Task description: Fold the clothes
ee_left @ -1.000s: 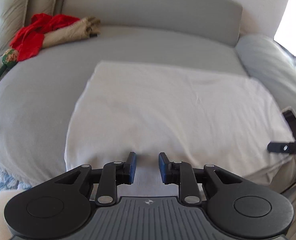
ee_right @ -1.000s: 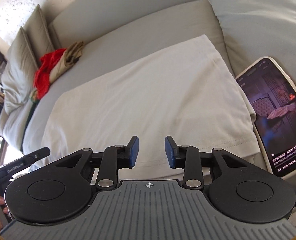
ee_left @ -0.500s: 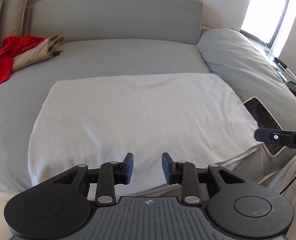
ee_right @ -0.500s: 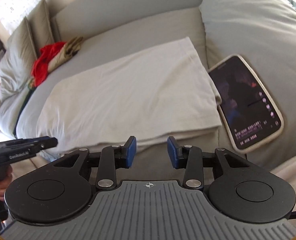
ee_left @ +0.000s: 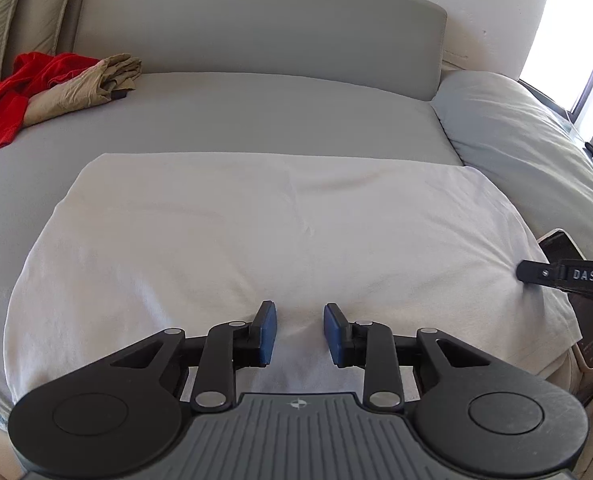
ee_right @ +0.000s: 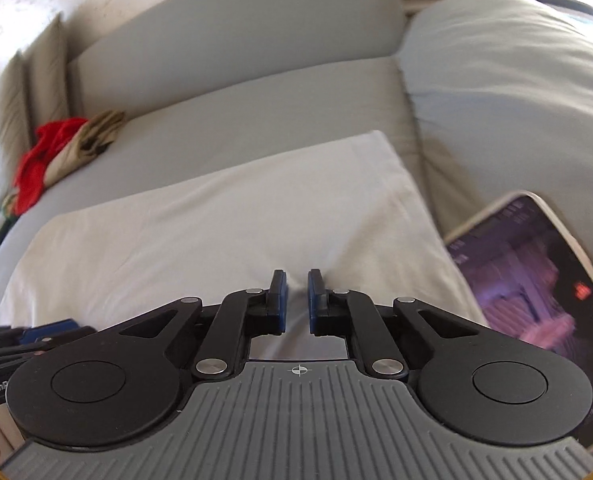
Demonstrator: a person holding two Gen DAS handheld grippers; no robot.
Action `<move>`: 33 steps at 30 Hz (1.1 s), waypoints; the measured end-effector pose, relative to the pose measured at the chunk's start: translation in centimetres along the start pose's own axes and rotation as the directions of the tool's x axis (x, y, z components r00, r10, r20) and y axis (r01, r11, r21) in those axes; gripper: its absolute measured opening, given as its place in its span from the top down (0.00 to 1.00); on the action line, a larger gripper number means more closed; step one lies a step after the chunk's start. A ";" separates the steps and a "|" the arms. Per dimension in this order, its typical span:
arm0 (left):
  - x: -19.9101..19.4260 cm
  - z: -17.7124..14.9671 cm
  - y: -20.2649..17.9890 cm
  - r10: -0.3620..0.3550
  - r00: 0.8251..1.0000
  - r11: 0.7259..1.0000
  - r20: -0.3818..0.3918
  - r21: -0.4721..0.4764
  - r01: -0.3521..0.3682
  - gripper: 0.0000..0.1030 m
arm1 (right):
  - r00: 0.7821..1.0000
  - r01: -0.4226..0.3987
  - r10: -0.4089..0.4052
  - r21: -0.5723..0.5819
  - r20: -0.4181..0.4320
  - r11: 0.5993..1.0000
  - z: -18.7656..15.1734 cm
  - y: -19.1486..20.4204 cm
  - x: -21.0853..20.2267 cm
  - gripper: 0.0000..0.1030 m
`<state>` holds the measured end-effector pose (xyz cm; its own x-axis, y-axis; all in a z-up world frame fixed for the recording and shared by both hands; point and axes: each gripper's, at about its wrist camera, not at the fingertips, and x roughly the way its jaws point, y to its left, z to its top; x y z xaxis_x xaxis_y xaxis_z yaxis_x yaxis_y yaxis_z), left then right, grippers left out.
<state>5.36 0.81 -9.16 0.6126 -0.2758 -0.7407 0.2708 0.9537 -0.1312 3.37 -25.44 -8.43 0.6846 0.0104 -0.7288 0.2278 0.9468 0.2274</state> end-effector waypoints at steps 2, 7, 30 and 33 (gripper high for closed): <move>0.1 -0.1 0.2 -0.012 1.000 1.000 0.006 -0.002 0.012 0.71 | 0.999 0.052 -0.052 0.025 -0.001 0.998 0.5 -0.9 -1.0 0.95; 0.3 0.1 0.4 -0.033 0.999 0.999 -0.007 0.011 0.033 0.71 | 0.990 0.107 -0.107 0.005 0.092 0.994 3.3 -1.0 -2.3 0.88; 5.2 9.6 11.4 -0.064 0.990 0.939 0.127 -0.328 0.103 0.84 | 0.990 -0.142 0.142 0.044 0.011 0.989 9.3 4.1 9.1 0.81; 8.0 8.9 14.4 0.039 0.996 0.910 0.085 -0.414 0.000 0.88 | 0.970 -0.235 0.240 0.090 -0.040 0.968 9.3 4.4 12.2 0.81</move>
<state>20.81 11.22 -11.10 0.6834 -0.2477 -0.6867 -0.0614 0.9178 -0.3922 19.12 -24.11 -10.31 0.6908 0.2499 -0.6785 0.1217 0.8848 0.4498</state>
